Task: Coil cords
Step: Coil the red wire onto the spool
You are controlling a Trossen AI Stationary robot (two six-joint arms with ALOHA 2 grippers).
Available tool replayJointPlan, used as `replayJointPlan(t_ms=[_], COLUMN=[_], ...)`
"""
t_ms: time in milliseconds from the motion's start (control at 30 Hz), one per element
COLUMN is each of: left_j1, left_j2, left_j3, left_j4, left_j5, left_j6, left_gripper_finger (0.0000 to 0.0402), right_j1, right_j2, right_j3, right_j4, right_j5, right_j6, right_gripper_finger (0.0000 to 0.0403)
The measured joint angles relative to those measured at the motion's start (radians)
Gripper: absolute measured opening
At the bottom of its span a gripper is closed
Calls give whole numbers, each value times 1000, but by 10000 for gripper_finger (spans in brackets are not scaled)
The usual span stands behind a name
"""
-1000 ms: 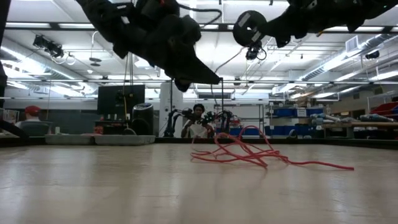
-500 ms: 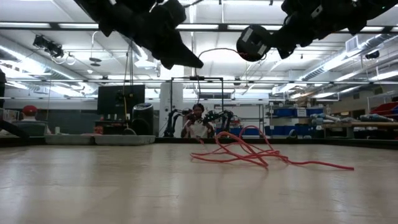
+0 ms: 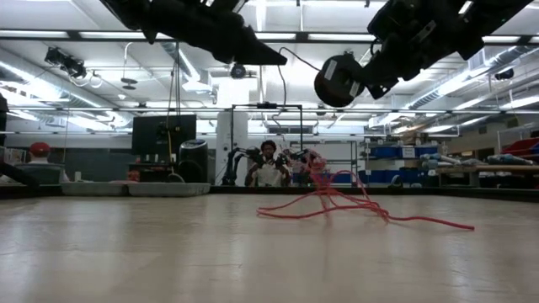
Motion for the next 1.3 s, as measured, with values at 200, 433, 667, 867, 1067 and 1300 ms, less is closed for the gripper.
replayJointPlan(t_ms=[200, 433, 667, 867, 1067, 1300], left_j1=[0, 0, 12, 11, -5, -35], left_j2=[0, 0, 5, 45, 91, 95], left_j3=[0, 0, 0, 0, 0, 0], left_j4=[73, 210, 224, 248, 267, 262], left_j5=[-47, -57, -50, 39, 105, 105], left_j6=[62, 109, 107, 47, -6, -63], left_gripper_finger=[0, 0, 0, 0, 0, 0], right_j1=[35, 93, 128, 130, 117, 95], right_j2=[73, 192, 318, 414, 449, 446], right_j3=[0, 0, 0, 0, 0, 0], right_j4=[116, 340, 687, 986, 1152, 1220], right_j5=[-14, -40, -124, -245, -279, -178], right_j6=[22, 49, 60, 108, 170, 181], right_gripper_finger=[0, 0, 0, 0, 0, 0])
